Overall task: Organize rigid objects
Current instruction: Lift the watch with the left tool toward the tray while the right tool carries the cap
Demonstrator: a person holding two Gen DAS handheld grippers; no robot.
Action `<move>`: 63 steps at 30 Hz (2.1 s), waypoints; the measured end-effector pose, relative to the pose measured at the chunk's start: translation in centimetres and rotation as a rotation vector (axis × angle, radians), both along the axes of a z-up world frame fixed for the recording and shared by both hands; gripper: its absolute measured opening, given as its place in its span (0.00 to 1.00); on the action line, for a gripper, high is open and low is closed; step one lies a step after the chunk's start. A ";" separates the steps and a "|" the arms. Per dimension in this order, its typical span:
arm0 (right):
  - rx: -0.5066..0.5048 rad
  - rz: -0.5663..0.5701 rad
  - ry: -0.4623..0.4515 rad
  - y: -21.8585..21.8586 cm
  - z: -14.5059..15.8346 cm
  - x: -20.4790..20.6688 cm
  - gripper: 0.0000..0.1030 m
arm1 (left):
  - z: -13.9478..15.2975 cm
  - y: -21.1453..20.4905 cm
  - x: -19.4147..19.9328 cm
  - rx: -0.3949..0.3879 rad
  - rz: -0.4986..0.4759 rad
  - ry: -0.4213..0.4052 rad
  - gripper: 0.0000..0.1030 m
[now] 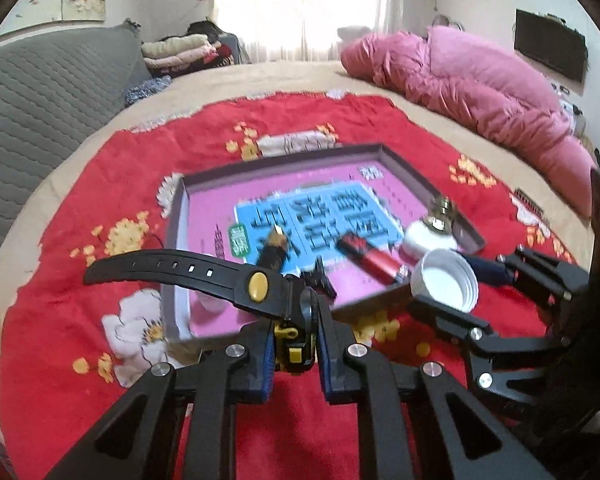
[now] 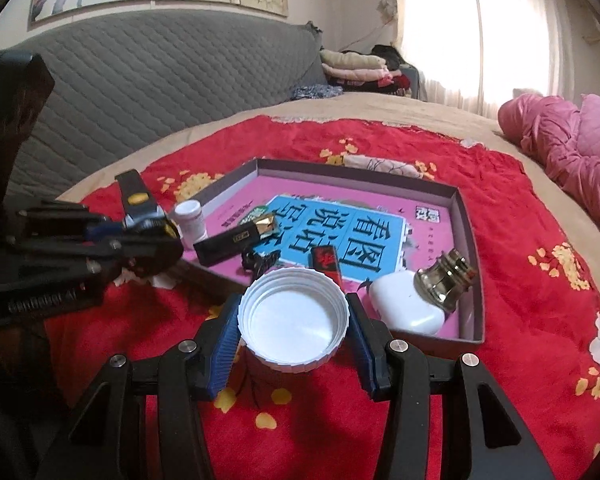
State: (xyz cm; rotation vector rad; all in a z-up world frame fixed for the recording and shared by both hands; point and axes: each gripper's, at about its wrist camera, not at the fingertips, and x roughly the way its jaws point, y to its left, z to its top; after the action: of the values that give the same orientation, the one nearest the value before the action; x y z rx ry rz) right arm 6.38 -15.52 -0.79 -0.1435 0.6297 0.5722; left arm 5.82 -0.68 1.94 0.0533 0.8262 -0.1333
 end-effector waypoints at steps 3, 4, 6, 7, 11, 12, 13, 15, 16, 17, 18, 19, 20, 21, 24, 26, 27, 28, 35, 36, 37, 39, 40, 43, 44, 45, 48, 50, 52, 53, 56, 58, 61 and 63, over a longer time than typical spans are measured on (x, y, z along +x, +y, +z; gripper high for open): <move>0.011 -0.004 -0.010 -0.3 0.3 0.3 0.50 | 0.7 0.0 0.3 -0.002 0.005 -0.020 0.17; 0.013 -0.006 -0.012 -0.4 0.4 0.3 0.50 | 0.9 -0.1 0.5 -0.003 0.006 -0.024 0.17; 0.020 -0.013 -0.017 -0.7 0.6 0.6 0.50 | 1.1 -0.3 0.7 -0.001 0.006 -0.031 0.17; 0.024 -0.017 -0.021 -0.8 0.7 0.7 0.50 | 1.3 -0.5 0.9 0.000 0.005 -0.037 0.17; 0.017 -0.031 -0.059 -1.3 1.2 1.2 0.50 | 2.0 -1.0 1.6 0.011 0.002 -0.065 0.17; 0.022 -0.036 -0.064 -1.6 1.4 1.4 0.50 | 2.1 -1.0 1.7 0.012 0.001 -0.070 0.17; 0.027 -0.041 -0.068 -1.7 1.5 1.5 0.50 | 2.3 -1.1 1.9 0.012 0.002 -0.074 0.17; 0.033 -0.050 -0.076 -2.0 1.6 1.8 0.50 | 2.4 -1.2 2.3 0.012 0.001 -0.079 0.17; 0.033 -0.051 -0.078 -2.0 1.7 1.9 0.50 | 2.5 -1.2 2.6 0.011 0.002 -0.080 0.17; 0.033 -0.051 -0.082 -2.0 1.7 2.0 0.50 | 2.5 -1.2 2.8 0.012 0.003 -0.083 0.17; 0.030 -0.052 -0.088 -2.0 1.7 2.0 0.50 | 2.6 -1.2 3.0 0.012 0.003 -0.086 0.17; 0.028 -0.051 -0.093 -2.0 1.8 2.1 0.50 | 2.6 -1.2 3.1 0.014 0.005 -0.090 0.17; 0.027 -0.050 -0.097 -1.9 1.8 2.3 0.50 | 2.6 -1.2 3.4 0.016 0.005 -0.092 0.17; 0.027 -0.050 -0.099 -1.9 1.8 2.4 0.50 | 2.6 -1.3 3.6 0.018 0.005 -0.093 0.17; 0.023 -0.042 -0.101 -1.7 1.7 2.6 0.50 | 2.5 -1.4 4.2 0.016 0.008 -0.096 0.17; 0.016 -0.035 -0.110 -1.4 1.6 2.7 0.50 | 2.1 -1.7 4.6 0.028 0.008 -0.091 0.17; 0.013 -0.034 -0.113 -1.3 1.6 2.7 0.50 | 1.8 -1.9 4.8 0.041 0.005 -0.085 0.17; 0.010 -0.034 -0.116 -1.2 1.6 2.8 0.50 | 1.5 -2.2 4.9 0.055 0.002 -0.082 0.17; 0.017 -0.047 -0.108 -1.5 1.3 3.8 0.50 | -0.2 -4.0 5.6 0.126 -0.042 -0.059 0.17; 0.018 -0.047 -0.106 -1.5 1.2 4.0 0.50 | -0.4 -4.1 5.7 0.127 -0.046 -0.054 0.17; 0.019 -0.046 -0.105 -1.5 1.2 4.0 0.50 | -0.6 -4.2 5.8 0.126 -0.049 -0.049 0.17; 0.021 -0.041 -0.101 -1.4 1.1 4.2 0.50 | -0.8 -4.5 6.0 0.123 -0.056 -0.037 0.17; 0.021 -0.037 -0.095 -1.4 1.0 4.2 0.50 | -1.0 -4.6 6.1 0.125 -0.057 -0.029 0.17; 0.020 -0.027 -0.082 -1.3 0.8 4.4 0.50 | -1.4 -5.0 6.3 0.127 -0.066 -0.016 0.17; 0.019 -0.024 -0.075 -1.3 0.7 4.6 0.50 | -1.5 -5.1 6.3 0.137 -0.069 -0.016 0.17; 0.018 -0.026 -0.072 -1.3 0.6 4.7 0.50 | -1.6 -5.2 6.4 0.140 -0.073 -0.012 0.17; 0.020 -0.027 -0.057 -1.4 0.4 5.0 0.50 | -2.0 -5.2 6.5 0.139 -0.077 -0.001 0.17; 0.019 -0.023 -0.051 -1.3 0.3 5.0 0.50 | -2.1 -5.3 6.5 0.144 -0.079 0.002 0.17; 0.015 -0.019 -0.040 -1.3 0.2 5.2 0.50 | -2.3 -5.4 6.6 0.158 -0.084 0.002 0.17; 0.013 -0.016 -0.033 -1.3 0.0 5.3 0.50 | -2.3 -5.5 6.6 0.165 -0.086 0.003 0.17; 0.008 -0.011 -0.022 -1.2 -0.2 5.4 0.50 | -2.5 -5.5 6.8 0.175 -0.093 0.011 0.17; 0.005 -0.006 -0.018 -1.1 -0.2 5.5 0.50 | -2.6 -5.5 6.9 0.177 -0.097 0.017 0.17; 0.001 0.012 0.001 -1.0 -0.5 5.7 0.50 | -2.7 -5.5 7.1 0.186 -0.105 0.030 0.17; -0.014 0.025 0.006 -0.8 -0.6 5.7 0.50 | -2.8 -5.7 7.3 0.199 -0.119 0.042 0.17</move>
State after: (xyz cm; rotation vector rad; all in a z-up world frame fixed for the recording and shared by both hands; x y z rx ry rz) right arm 12.10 -16.33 -1.39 -0.1627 0.6387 0.5932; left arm 13.12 -6.35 -0.88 0.2881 0.8766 -0.1641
